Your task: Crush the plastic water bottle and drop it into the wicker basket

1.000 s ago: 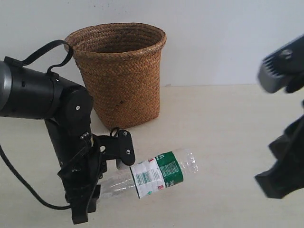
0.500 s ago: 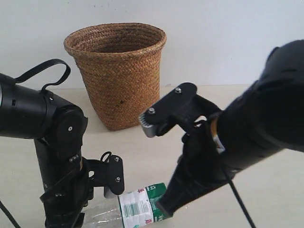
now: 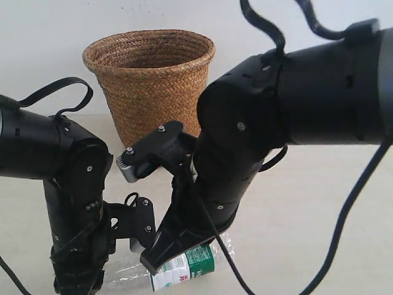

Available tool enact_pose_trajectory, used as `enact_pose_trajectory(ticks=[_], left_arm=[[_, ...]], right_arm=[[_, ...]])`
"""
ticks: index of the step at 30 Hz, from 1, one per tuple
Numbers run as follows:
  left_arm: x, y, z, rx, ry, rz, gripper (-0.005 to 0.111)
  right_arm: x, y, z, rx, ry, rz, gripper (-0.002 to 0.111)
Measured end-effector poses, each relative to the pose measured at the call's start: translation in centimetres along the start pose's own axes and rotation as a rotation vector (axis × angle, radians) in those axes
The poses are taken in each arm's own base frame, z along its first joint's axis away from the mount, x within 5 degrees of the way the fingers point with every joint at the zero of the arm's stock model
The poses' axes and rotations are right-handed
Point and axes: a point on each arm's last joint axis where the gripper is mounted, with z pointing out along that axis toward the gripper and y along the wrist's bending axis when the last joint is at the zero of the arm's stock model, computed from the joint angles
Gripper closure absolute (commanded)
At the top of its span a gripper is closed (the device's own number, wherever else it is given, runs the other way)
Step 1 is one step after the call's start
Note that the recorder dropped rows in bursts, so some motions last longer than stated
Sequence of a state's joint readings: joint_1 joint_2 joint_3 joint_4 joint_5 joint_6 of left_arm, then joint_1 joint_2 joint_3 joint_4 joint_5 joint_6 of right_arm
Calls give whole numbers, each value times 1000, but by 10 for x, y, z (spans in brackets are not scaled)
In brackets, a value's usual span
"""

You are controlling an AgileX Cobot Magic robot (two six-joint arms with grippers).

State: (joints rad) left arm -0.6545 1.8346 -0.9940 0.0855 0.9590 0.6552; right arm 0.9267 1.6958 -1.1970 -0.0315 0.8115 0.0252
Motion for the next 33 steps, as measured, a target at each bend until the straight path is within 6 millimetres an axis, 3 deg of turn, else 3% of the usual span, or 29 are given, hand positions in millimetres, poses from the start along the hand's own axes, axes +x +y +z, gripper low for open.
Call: enact_pose_trajectory(ticks=[9,15,17,24,33], left_arm=[[0,0,0,-1,-2,0,103],[0,0,0,0,0,-7,103],[0,0,0,0,0,-7,103],[0,0,0,-5,-3,-6,103],[-1,1,0,-7,-6,-9,103]], right_arm=[[0,0,9,-2,24,-145,108],[1,-51,8,-5,-2,125,108],[2,-60,8,-57,-13,145,108],[2,-60,52,-207,38,170,108],[-2,-60,55,-212,5,196,108]])
